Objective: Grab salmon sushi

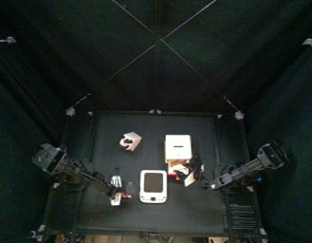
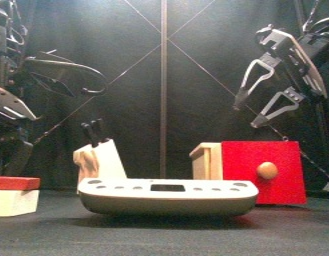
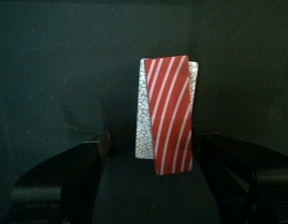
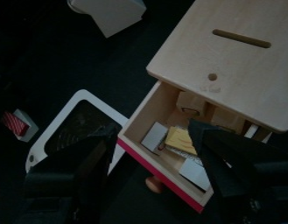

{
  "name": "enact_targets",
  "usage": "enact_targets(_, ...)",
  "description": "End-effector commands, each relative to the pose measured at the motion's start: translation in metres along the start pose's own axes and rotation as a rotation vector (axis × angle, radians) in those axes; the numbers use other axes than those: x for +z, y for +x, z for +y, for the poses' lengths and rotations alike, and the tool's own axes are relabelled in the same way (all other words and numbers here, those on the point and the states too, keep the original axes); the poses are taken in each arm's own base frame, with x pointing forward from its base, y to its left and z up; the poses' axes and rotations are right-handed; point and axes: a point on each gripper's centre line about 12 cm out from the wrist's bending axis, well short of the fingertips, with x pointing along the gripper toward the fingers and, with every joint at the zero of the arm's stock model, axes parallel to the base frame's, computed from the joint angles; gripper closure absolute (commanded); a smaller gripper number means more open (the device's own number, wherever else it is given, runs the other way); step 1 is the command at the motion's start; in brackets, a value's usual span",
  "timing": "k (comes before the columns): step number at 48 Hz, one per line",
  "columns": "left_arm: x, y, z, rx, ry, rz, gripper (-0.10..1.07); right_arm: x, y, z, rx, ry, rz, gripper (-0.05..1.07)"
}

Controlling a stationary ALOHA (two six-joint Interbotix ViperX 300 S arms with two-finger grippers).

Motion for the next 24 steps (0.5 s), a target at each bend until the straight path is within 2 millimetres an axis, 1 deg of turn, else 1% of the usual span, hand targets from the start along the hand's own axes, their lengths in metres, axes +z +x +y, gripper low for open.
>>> enact_targets(1, -0.002, 0.002, 0.0, 0.012, 0.01, 0.013, 0.1, 0.006, -0.004, 0.003, 0.019, 0.019, -0.009, 0.06)
enact_targets(6, 0.0, 0.0, -0.001, 0.011, 0.011, 0.012, 0.19, 0.006, -0.004, 0.003, 0.019, 0.019, -0.009, 0.06)
enact_targets(11, 0.003, -0.003, -0.002, 0.006, 0.011, 0.0, 0.25, 0.006, -0.004, 0.003, 0.019, 0.019, -0.009, 0.06)
enact_targets(18, 0.011, -0.017, -0.002, 0.0, 0.008, -0.035, 0.26, 0.008, -0.005, 0.005, 0.027, 0.019, -0.013, 0.06)
enact_targets(24, 0.023, -0.029, -0.003, -0.011, 0.026, -0.103, 0.26, 0.009, -0.005, 0.006, 0.032, 0.02, -0.016, 0.06)
